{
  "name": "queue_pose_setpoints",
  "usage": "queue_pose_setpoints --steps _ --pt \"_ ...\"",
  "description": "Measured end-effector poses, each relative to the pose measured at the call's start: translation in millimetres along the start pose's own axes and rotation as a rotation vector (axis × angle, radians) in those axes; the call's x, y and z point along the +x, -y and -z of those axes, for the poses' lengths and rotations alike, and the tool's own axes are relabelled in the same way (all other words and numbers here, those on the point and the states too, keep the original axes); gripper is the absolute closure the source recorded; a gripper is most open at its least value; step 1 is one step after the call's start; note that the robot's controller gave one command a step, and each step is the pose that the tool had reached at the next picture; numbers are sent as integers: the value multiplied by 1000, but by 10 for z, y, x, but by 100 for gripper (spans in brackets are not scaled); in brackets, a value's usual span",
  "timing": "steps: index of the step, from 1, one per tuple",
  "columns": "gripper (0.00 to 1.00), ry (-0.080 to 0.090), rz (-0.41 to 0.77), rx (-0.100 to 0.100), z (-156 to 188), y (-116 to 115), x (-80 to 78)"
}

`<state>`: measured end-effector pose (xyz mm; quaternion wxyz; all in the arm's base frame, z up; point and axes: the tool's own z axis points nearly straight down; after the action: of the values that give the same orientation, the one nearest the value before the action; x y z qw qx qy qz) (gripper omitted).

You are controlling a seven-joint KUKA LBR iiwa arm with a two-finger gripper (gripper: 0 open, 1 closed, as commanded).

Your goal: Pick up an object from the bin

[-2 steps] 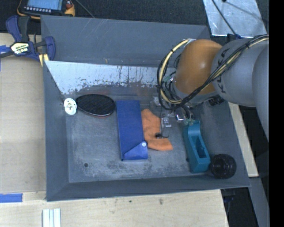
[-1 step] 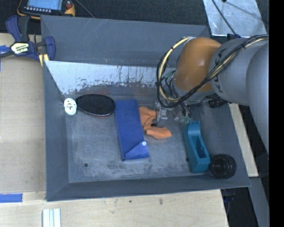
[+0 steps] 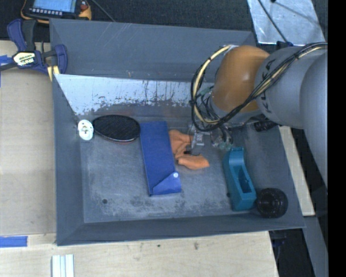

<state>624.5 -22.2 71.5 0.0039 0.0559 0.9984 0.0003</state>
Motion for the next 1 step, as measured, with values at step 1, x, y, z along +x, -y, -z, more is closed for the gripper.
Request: queue_pose_setpoints --steps 1 --pt "100 -12 4 1 422 58 77"
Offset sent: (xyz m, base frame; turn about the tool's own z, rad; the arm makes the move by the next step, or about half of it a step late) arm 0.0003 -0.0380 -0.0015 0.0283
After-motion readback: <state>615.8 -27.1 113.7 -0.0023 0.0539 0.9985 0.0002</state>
